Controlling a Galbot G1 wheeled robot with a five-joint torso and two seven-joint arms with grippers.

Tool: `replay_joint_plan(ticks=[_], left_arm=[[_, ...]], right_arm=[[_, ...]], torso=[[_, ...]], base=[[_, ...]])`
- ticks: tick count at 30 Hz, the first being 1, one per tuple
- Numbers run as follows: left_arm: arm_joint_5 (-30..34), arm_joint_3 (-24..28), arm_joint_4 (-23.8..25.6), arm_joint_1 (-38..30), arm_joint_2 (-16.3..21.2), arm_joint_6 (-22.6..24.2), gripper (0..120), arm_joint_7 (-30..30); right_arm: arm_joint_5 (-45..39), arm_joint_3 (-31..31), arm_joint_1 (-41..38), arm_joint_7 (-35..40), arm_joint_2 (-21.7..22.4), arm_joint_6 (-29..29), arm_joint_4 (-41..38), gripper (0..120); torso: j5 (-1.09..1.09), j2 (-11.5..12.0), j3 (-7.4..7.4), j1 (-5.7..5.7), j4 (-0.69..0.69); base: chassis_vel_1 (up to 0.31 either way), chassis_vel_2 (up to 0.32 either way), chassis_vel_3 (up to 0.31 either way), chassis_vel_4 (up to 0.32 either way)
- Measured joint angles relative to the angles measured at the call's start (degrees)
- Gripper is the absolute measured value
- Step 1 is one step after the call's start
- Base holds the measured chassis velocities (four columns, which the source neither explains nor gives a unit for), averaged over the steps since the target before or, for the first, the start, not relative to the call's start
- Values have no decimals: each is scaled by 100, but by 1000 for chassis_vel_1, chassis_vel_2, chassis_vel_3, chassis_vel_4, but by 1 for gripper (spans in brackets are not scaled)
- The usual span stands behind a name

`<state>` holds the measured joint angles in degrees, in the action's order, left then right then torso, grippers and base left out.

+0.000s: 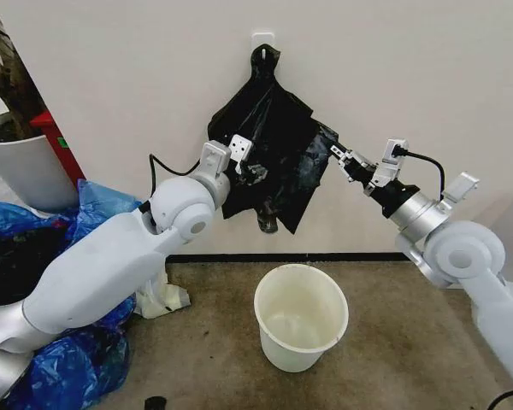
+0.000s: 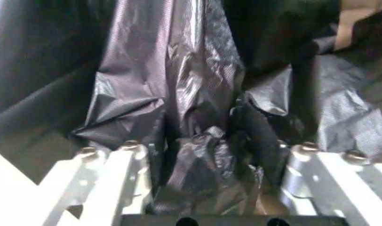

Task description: Place the garbage bag over the trash bin.

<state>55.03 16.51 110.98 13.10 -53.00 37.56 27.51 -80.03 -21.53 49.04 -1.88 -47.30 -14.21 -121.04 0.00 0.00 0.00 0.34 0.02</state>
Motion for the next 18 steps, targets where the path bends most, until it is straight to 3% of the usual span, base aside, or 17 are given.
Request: replay_joint_plan(ticks=[3, 7, 9, 12, 16, 17, 18], left_arm=[[119, -87, 53, 3, 17, -11, 39, 62], [249, -350, 182, 135, 169, -62, 17, 75], [279, -402, 202, 165, 185, -74, 16, 75], [590, -810, 397, 425, 319, -124, 4, 64], [858, -1555, 806, 1470, 666, -18, 0, 37], [858, -1555, 806, 1470, 666, -18, 0, 37], [750, -1811, 1012, 1990, 867, -34, 0, -67]], right_arm=[[1, -17, 27, 0, 1, 5, 0, 0], [20, -40, 76, -1, 12, 17, -6, 0], [29, -40, 85, 3, 12, 20, -7, 0], [146, -56, 170, 13, 19, 41, -14, 0], [601, -85, 694, 208, -43, -1, -78, 0], [601, -85, 694, 208, -43, -1, -78, 0], [782, -60, 950, 306, -76, 5, -99, 0]], torso=[[0, 0, 0, 0, 0], [0, 0, 0, 0, -1], [-1, 0, 0, 0, -1], [0, 0, 0, 0, 1], [-3, 0, 0, 0, 0], [-3, 0, 0, 0, 0], [-2, 0, 0, 0, 0]], base=[[0, 0, 0, 0], [0, 0, 0, 0], [0, 0, 0, 0], [0, 0, 0, 0], [0, 0, 0, 0], [0, 0, 0, 0], [0, 0, 0, 0]])
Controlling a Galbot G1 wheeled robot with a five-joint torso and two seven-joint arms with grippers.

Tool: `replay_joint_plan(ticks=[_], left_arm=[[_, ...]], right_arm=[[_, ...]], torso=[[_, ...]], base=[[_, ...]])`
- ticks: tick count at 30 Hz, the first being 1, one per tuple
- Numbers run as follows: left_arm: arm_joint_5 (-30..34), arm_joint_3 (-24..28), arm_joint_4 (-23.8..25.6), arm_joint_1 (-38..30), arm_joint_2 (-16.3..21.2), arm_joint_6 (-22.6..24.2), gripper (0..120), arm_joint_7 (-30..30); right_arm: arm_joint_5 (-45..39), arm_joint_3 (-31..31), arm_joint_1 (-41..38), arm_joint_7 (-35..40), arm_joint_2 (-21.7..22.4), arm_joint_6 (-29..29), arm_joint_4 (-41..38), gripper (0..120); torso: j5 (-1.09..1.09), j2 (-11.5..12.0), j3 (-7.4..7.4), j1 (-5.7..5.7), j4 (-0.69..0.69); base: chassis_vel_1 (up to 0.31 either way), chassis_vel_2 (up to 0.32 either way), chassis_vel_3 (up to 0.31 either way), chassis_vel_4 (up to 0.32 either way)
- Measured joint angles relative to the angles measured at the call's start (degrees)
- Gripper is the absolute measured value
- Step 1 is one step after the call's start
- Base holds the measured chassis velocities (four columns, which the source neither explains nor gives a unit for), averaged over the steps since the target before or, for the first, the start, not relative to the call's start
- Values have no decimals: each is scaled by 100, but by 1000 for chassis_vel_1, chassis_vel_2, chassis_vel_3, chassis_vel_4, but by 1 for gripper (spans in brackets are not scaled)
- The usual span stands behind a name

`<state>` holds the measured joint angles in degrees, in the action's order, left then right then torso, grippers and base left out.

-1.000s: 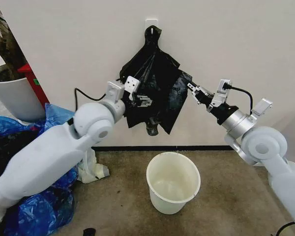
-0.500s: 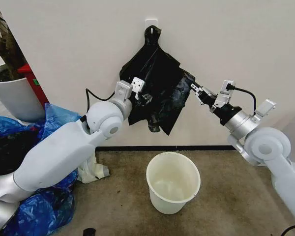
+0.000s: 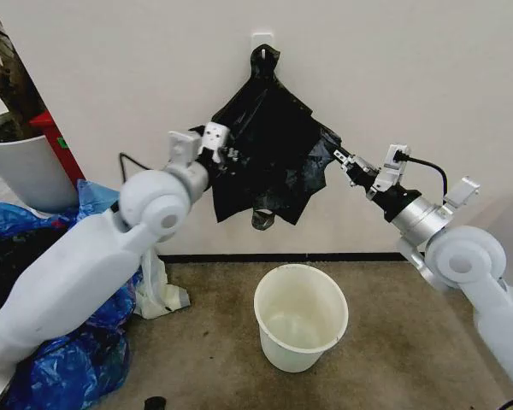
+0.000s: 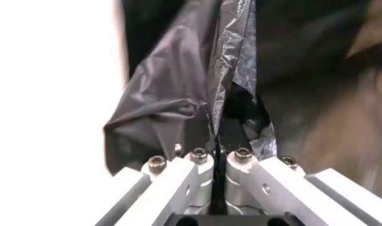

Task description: Place the garbage bag over the trash bin.

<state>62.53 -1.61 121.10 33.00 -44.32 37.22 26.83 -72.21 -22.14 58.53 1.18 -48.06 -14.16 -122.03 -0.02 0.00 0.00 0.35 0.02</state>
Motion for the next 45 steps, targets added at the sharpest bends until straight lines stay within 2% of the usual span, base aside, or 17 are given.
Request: replay_joint_plan(ticks=[1, 3, 5, 6, 8, 11, 15, 18, 22, 24, 27, 30, 36, 40, 42, 43, 45], left_arm=[[-75, -108, 103, 222, 86, -24, 0, -71], [-353, -410, 572, 1147, 459, -253, 0, -401], [-416, -523, 916, 1616, 674, -726, 0, -850], [-416, -523, 916, 1616, 674, -726, 0, -850], [-304, -573, 1156, 1744, 810, -1195, 0, -1209], [372, -586, 1545, 1641, 910, -1529, 0, -1329], [846, -588, 1885, 1597, 1005, -1576, 0, -1212], [1208, -669, 2223, 1636, 1155, -1521, 0, -873], [1371, -818, 2263, 1765, 1263, -1496, 0, -740], [1654, -1169, 2269, 2213, 1373, -1503, 0, -593], [1741, -1342, 2266, 2622, 1354, -1601, 0, -679], [1840, -1257, 2254, 2865, 1197, -1849, 0, -879], [2088, -1161, 2240, 2634, 1201, -2170, 0, -1452], [2584, -1111, 2155, 2110, 1456, -2470, 0, -2314], [2722, -1088, 2126, 1999, 1471, -2475, 0, -2367], [3038, -1035, 2064, 1775, 1480, -2480, 0, -2422], [3312, -955, 1962, 1533, 1440, -2480, 0, -2456]], right_arm=[[84, 12, 133, 37, -21, 8, -22, 0], [175, -12, 430, 141, -82, 32, -241, 0], [-9, -153, 399, 414, -87, 49, -663, 0], [-9, -153, 399, 414, -87, 49, -663, 0], [-343, -270, 230, 733, -3, 51, -1064, 0], [-970, -585, -36, 1286, 238, 36, -1684, 0], [-1304, -886, 31, 1705, 409, -49, -2063, 0], [-1473, -1124, 302, 2276, 429, -120, -2171, 0], [-1541, -1233, 477, 2577, 360, -163, -2174, 0], [-1462, -1363, 852, 2809, 115, -210, -2173, 0], [-1345, -1428, 1104, 2834, -30, -254, -2164, 0], [-1120, -1480, 1310, 2866, -122, -264, -2153, 0], [-1254, -1612, 1121, 2891, 31, -234, -2144, 0], [-2029, -2535, 1130, 2884, 428, -257, -2137, 0], [-2219, -2714, 1134, 2898, 502, -275, -2135, 0], [-2646, -3061, 1096, 2950, 678, -295, -2135, 0], [-3063, -3342, 1026, 3013, 859, -312, -2134, 0]], torso=[[0, 0, 0, 0, -1], [4, 1, 1, -1, -4], [-3, 0, 1, -1, -4], [-3, 0, 1, -1, -4], [3, 0, 2, -1, -2], [0, 0, 2, -1, 0], [1, 0, 1, -1, 1], [3, 0, 2, -1, 1], [3, 0, 1, -1, 1], [2, 0, 1, -1, 0], [3, 0, 1, -1, -3], [2, 0, 1, -1, 1], [1, 0, 0, -1, -3], [5, 0, 1, -1, -1], [4, 0, 0, -1, 0], [2, 0, 1, 0, 3], [3, -1, 0, 0, 1]], base=[[0, 0, 0, 0], [0, 0, 0, 0], [0, 0, 0, 0], [0, 0, 0, 0], [0, 0, 0, 0], [0, 0, 0, 0], [0, 0, 0, 0], [0, 0, 0, 0], [0, 0, 0, 0], [0, 0, 0, 0], [0, 0, 0, 0], [0, 0, 0, 0], [0, 0, 0, 0], [0, 0, 0, 0], [0, 0, 0, 0], [0, 0, 0, 0], [0, 0, 0, 0]])
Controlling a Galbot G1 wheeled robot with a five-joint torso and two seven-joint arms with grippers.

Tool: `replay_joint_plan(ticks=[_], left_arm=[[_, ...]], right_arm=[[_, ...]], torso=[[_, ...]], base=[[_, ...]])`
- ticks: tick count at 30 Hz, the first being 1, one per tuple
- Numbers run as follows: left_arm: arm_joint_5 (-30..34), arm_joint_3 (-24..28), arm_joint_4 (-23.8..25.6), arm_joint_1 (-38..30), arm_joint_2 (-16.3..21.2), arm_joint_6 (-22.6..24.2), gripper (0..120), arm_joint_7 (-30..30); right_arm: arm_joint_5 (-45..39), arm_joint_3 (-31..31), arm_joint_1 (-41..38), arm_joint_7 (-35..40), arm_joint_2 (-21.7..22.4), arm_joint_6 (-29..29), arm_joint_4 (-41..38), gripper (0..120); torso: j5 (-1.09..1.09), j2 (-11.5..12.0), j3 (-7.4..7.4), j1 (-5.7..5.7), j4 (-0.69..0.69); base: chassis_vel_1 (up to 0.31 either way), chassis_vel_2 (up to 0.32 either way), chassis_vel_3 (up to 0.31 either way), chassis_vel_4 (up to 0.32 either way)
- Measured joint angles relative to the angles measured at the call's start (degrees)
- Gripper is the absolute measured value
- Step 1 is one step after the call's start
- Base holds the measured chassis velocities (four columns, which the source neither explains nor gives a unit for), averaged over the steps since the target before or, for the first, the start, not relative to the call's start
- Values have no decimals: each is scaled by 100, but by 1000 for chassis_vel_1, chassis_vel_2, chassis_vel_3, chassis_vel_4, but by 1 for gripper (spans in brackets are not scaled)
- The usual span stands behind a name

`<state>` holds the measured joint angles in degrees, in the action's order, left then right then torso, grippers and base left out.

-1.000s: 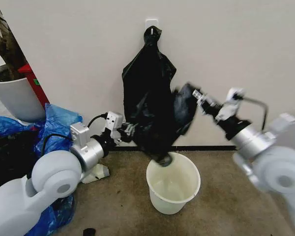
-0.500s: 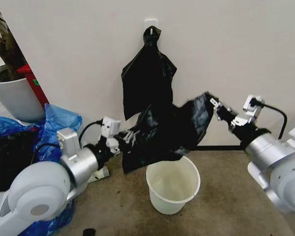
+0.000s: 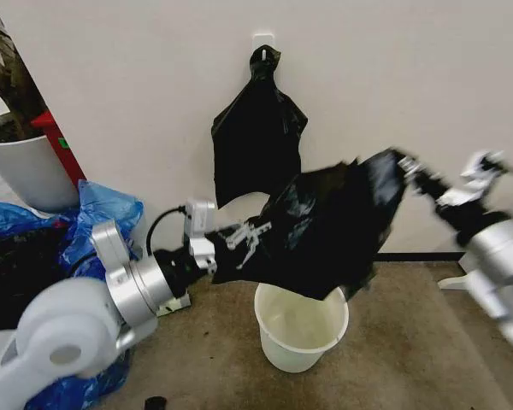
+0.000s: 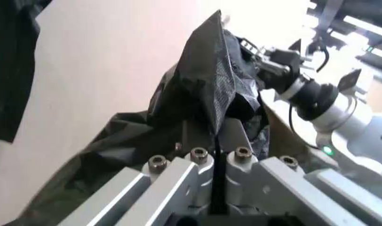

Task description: Place the garbage bag over the trash bin.

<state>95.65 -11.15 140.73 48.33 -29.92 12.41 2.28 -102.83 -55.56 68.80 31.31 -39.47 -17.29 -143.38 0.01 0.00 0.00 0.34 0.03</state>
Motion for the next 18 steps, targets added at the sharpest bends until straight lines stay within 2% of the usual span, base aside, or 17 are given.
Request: replay_joint_plan(ticks=[4, 9, 13, 15, 17, 18], left_arm=[[234, 96, -242, -102, -244, 24, 0, -99], [276, 125, -594, 74, -596, 68, 0, -179], [-7, 112, -1156, 334, -952, 145, 0, -479], [-75, 112, -1261, 356, -994, 154, 0, -543], [-366, 133, -1815, 429, -1303, 186, 0, -812], [-440, 163, -1931, 432, -1425, 183, 0, -825]], right_arm=[[-171, -96, 71, 37, 38, -50, 1, 0], [173, 345, 124, 89, -184, -71, 7, 0], [817, 1090, 221, 50, -635, -130, 13, 0], [866, 1132, 254, 29, -705, -157, 13, 0], [1059, 1171, 433, -79, -889, -226, 14, 0], [1098, 1127, 497, -108, -894, -227, 13, 0]], torso=[[0, 0, 0, 0, -1], [-1, 0, 0, 0, -1], [1, 0, -1, 0, -3], [1, 0, -1, 0, -3], [-1, 1, -1, 0, -3], [0, 1, -1, 0, -2]], base=[[0, 0, 0, 0], [0, 0, 0, 0], [0, 0, 0, 0], [0, 0, 0, 0], [0, 0, 0, 0], [0, 0, 0, 0]])
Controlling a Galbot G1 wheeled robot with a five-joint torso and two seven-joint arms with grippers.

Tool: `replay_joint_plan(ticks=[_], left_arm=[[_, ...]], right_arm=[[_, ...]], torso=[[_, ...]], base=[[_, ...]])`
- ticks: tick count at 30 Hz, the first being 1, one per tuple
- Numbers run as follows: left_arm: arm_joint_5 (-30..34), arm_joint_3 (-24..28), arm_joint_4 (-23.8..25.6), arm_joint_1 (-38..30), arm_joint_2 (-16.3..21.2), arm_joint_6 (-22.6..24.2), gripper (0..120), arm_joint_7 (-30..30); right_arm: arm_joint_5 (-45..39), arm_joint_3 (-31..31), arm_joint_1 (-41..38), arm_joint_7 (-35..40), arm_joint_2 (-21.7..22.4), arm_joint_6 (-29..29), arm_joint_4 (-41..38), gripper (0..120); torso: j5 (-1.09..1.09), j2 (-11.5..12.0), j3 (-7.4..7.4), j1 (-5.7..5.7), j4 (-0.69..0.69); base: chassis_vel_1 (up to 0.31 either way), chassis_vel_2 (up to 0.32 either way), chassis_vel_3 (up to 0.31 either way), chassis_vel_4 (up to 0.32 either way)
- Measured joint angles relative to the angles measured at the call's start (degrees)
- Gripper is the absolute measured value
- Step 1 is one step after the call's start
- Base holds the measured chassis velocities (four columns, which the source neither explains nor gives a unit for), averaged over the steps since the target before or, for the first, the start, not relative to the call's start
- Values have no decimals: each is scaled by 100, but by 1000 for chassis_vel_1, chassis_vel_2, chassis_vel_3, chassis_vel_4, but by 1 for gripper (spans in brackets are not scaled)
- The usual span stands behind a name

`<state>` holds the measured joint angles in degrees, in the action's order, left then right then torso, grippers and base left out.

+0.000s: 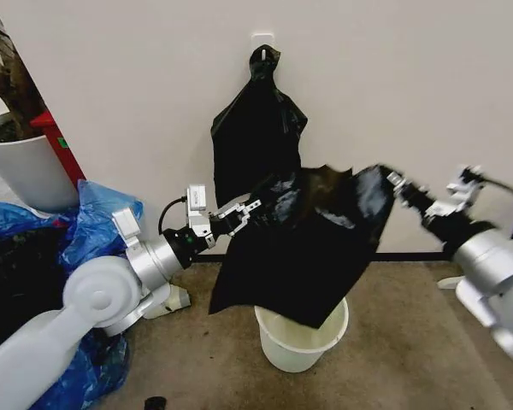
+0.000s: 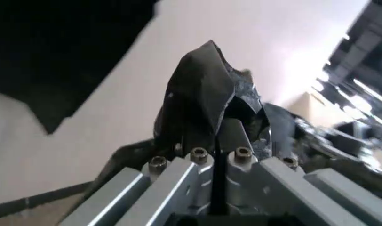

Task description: Place the garbage bag over the trash bin.

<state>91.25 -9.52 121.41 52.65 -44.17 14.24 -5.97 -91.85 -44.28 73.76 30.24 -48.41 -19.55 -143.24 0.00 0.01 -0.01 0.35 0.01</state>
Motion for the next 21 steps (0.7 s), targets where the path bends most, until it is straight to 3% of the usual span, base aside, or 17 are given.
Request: replay_joint_plan(ticks=[4, 12, 17, 21], left_arm=[[-69, 241, -90, -134, -294, 4, 0, 20], [693, 992, -13, -1229, -511, 92, 0, 260], [746, 1208, -355, -1429, -842, 106, 0, 272], [546, 1219, -565, -909, -1209, 103, 0, 149]], right_arm=[[-33, -266, 94, 8, 167, 60, 1, 0], [-385, -697, -67, 183, 616, 227, 0, 0], [-295, -597, 62, 219, 415, 161, 0, 0], [-123, -445, 345, 183, -19, 8, 1, 0]], torso=[[1, -1, 1, 0, 2], [2, -1, 1, 0, 2], [3, 0, 1, 0, 2], [0, 0, 1, 0, 0]], base=[[0, 0, 0, 0], [0, 0, 0, 0], [0, 0, 0, 0], [0, 0, 0, 0]])
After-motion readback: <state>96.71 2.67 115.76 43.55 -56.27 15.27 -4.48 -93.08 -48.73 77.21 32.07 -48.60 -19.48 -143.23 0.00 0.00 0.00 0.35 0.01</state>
